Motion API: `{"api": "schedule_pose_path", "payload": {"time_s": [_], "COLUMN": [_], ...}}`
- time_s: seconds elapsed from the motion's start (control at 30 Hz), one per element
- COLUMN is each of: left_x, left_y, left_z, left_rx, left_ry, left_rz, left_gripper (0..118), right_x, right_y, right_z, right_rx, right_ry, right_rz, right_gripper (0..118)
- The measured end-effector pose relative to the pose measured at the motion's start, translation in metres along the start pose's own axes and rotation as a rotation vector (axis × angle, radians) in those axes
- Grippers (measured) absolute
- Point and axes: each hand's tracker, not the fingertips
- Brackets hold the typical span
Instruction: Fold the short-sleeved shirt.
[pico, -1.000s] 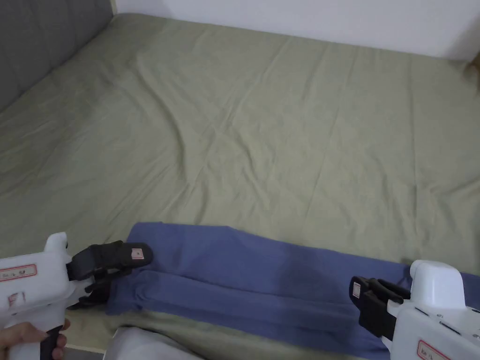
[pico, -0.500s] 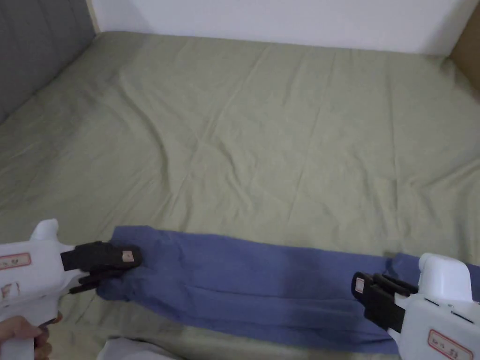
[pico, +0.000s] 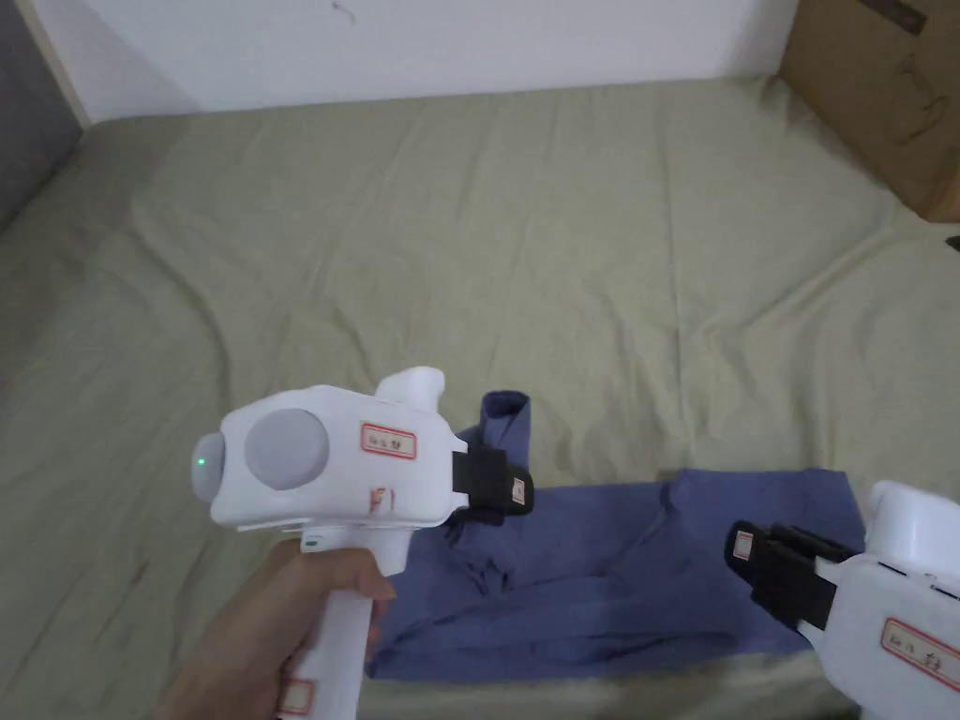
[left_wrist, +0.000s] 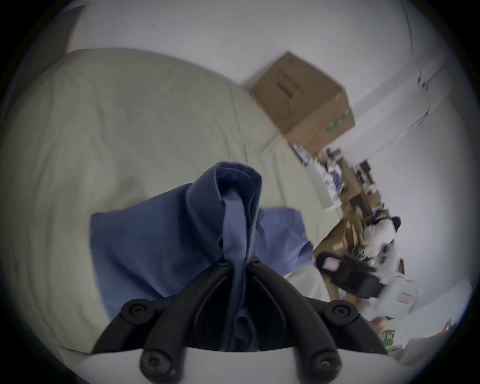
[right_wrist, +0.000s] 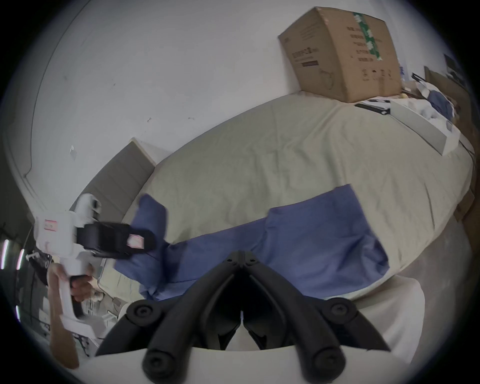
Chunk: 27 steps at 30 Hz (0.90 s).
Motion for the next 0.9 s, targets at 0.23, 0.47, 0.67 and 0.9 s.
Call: {"api": "schedule_pose_path", "payload": {"time_s": [0.23,0.47,0.67,0.9], "left_x": [0.031,0.010,-0.023,-0.019], "left_y": [-0.012,-0.003,-0.005,-0.027], "left_z": [-0.069,-0.019,0.011,-0.033], "left_rx": [-0.160,-0.024,0.014,-0.056], "left_ry": [-0.012,-0.035,0.129,0.070], "left_rz": [-0.085,0.051,0.087,0.076], "left_gripper": [67,118,0,0], "right_x": [0.036,0.045,0.039,0.035], "right_y": [0.004,0.003,-0.001,-0.003], "right_z": [0.010,0.012,0.005,0.001], "right_rx": [0.021,0.021,0.009,-0.011], "right_ry": [-0.049,-0.052,-0.016,0.000], "right_rz": [-0.061,-0.075,-0.072,-0.051], "right_gripper": [0,0,0,0]}}
